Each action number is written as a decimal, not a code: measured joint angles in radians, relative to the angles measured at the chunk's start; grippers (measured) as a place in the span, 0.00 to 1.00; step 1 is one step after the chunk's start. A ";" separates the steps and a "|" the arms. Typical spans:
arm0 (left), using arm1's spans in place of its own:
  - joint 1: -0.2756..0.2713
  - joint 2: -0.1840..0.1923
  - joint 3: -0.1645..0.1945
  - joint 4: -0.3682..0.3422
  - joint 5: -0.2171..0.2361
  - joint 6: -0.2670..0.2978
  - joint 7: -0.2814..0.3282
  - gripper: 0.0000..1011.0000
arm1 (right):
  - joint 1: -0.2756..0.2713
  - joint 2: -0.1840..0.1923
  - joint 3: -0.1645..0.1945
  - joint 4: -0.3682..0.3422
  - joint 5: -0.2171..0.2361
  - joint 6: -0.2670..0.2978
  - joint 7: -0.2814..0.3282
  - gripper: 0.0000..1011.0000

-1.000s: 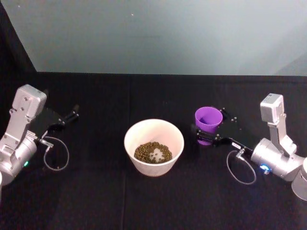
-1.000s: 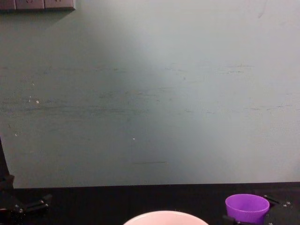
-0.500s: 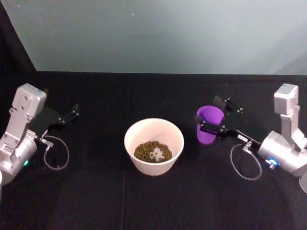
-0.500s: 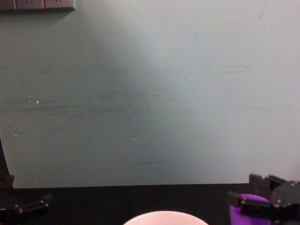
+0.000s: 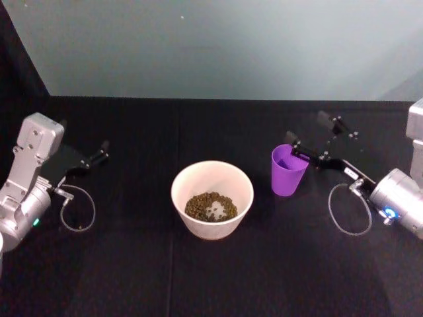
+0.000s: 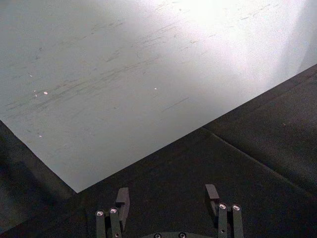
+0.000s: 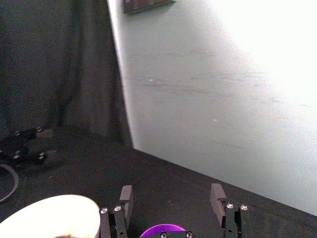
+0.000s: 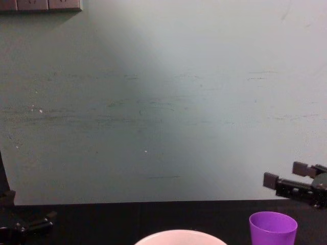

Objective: Pick up the cup and pour the mung beans from the cup into the bowl.

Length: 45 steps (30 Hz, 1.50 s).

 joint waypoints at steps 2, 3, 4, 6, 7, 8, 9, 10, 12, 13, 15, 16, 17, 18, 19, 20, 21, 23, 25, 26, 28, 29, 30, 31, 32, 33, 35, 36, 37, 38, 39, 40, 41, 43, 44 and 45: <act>0.000 0.000 0.000 0.000 0.000 0.000 0.000 0.99 | -0.016 -0.001 0.013 -0.026 -0.003 0.016 -0.041 0.99; 0.000 0.000 0.000 0.000 0.000 0.000 0.000 0.99 | -0.022 -0.003 0.019 -0.037 -0.006 0.024 -0.057 0.99; 0.000 0.000 0.000 0.000 0.000 0.000 0.000 0.99 | -0.032 -0.007 0.028 -0.051 -0.007 0.041 -0.086 0.99; 0.000 0.000 0.000 0.000 0.000 0.000 0.000 0.99 | -0.042 -0.012 0.038 -0.065 -0.009 0.058 -0.113 0.99; 0.000 0.000 0.000 0.000 0.000 0.000 0.000 0.99 | -0.051 -0.017 0.047 -0.079 -0.015 0.073 -0.142 0.99; 0.000 0.000 0.000 0.000 0.000 0.000 0.000 0.99 | -0.055 -0.020 0.052 -0.086 -0.018 0.079 -0.156 0.99; 0.000 0.000 0.000 0.000 0.000 0.000 0.000 0.99 | -0.060 -0.023 0.057 -0.091 -0.021 0.084 -0.168 0.99; 0.000 0.000 0.000 0.000 0.000 0.000 0.000 0.99 | -0.064 -0.026 0.062 -0.097 -0.024 0.089 -0.179 0.99; 0.000 0.000 0.000 0.000 0.000 0.000 0.000 0.99 | -0.074 -0.034 0.075 -0.111 -0.033 0.099 -0.207 0.99; 0.000 0.000 0.000 0.000 0.000 0.000 0.000 0.99 | -0.076 -0.037 0.078 -0.116 -0.036 0.102 -0.215 0.99; 0.000 0.000 0.000 0.000 0.000 0.000 0.000 0.99 | -0.084 -0.044 0.090 -0.127 -0.046 0.113 -0.237 0.99; 0.000 0.000 0.000 0.000 0.000 0.000 0.000 0.99 | -0.085 -0.046 0.092 -0.129 -0.048 0.116 -0.242 0.99; 0.000 0.000 0.000 0.000 0.000 0.000 0.000 0.99 | -0.087 -0.048 0.095 -0.131 -0.051 0.120 -0.247 0.99; 0.000 0.000 0.000 0.000 0.000 0.000 0.000 0.99 | -0.088 -0.052 0.099 -0.134 -0.058 0.127 -0.255 0.99; 0.000 0.000 0.000 0.000 0.000 0.000 0.000 0.99 | -0.088 -0.053 0.101 -0.134 -0.062 0.131 -0.257 0.99; 0.000 0.000 0.000 0.000 0.000 0.000 0.000 0.99 | -0.088 -0.057 0.104 -0.134 -0.068 0.136 -0.263 0.99; 0.000 0.000 0.000 0.000 0.000 0.000 0.000 0.99 | -0.087 -0.058 0.105 -0.132 -0.072 0.138 -0.264 0.99; 0.000 0.000 0.000 0.000 0.000 0.000 0.000 0.99 | -0.086 -0.062 0.107 -0.129 -0.077 0.140 -0.268 0.99; 0.000 0.000 0.000 0.000 0.000 0.000 0.000 0.99 | -0.083 -0.068 0.111 -0.122 -0.086 0.145 -0.272 0.99; 0.000 0.000 0.000 0.000 0.000 0.000 0.000 0.99 | -0.082 -0.070 0.112 -0.119 -0.089 0.147 -0.273 0.99; 0.000 0.000 0.000 0.000 0.000 0.000 0.000 0.99 | -0.078 -0.075 0.117 -0.110 -0.096 0.150 -0.275 0.99; 0.000 0.000 0.000 0.000 0.000 0.000 0.000 0.99 | -0.077 -0.077 0.118 -0.107 -0.098 0.151 -0.276 0.99; 0.000 0.000 0.000 0.000 0.000 0.000 0.000 0.99 | -0.075 -0.080 0.121 -0.102 -0.102 0.153 -0.276 0.99; 0.000 0.000 0.000 0.000 0.000 0.000 0.000 0.99 | -0.074 -0.081 0.122 -0.100 -0.103 0.153 -0.275 0.99; 0.000 0.000 0.000 0.000 0.000 0.000 0.000 0.99 | -0.073 -0.083 0.123 -0.097 -0.104 0.153 -0.274 0.99; 0.000 0.000 0.000 0.000 0.000 0.000 0.000 0.99 | -0.072 -0.083 0.123 -0.094 -0.105 0.153 -0.272 0.99; 0.000 0.000 0.000 0.000 0.000 0.000 0.000 0.99 | -0.069 -0.085 0.124 -0.086 -0.105 0.151 -0.258 0.99; 0.000 0.000 0.000 0.000 0.000 0.000 0.000 0.99 | -0.069 -0.085 0.124 -0.086 -0.105 0.151 -0.258 0.99; 0.000 0.000 0.000 0.000 0.000 0.000 0.000 0.99 | -0.069 -0.085 0.124 -0.086 -0.105 0.151 -0.258 0.99; 0.000 0.000 0.000 0.000 0.000 0.000 0.000 0.99 | -0.069 -0.085 0.124 -0.087 -0.105 0.151 -0.258 0.99; 0.000 0.000 0.000 0.000 0.000 0.000 0.000 0.99 | -0.069 -0.085 0.124 -0.087 -0.105 0.151 -0.258 0.99; 0.000 0.000 0.000 0.000 0.000 0.000 0.000 0.99 | -0.069 -0.085 0.124 -0.087 -0.105 0.151 -0.259 0.99; 0.000 0.000 0.000 0.000 0.000 0.000 0.000 0.99 | -0.069 -0.085 0.124 -0.087 -0.105 0.151 -0.259 0.99; 0.000 0.000 0.000 0.000 0.000 0.000 0.000 0.99 | -0.069 -0.085 0.124 -0.088 -0.105 0.150 -0.259 0.99; 0.000 0.000 0.000 0.000 0.000 0.000 0.000 0.99 | -0.069 -0.085 0.124 -0.088 -0.105 0.150 -0.259 0.99; 0.000 0.000 0.000 0.000 0.000 0.000 0.000 0.99 | -0.070 -0.085 0.124 -0.088 -0.105 0.150 -0.259 0.99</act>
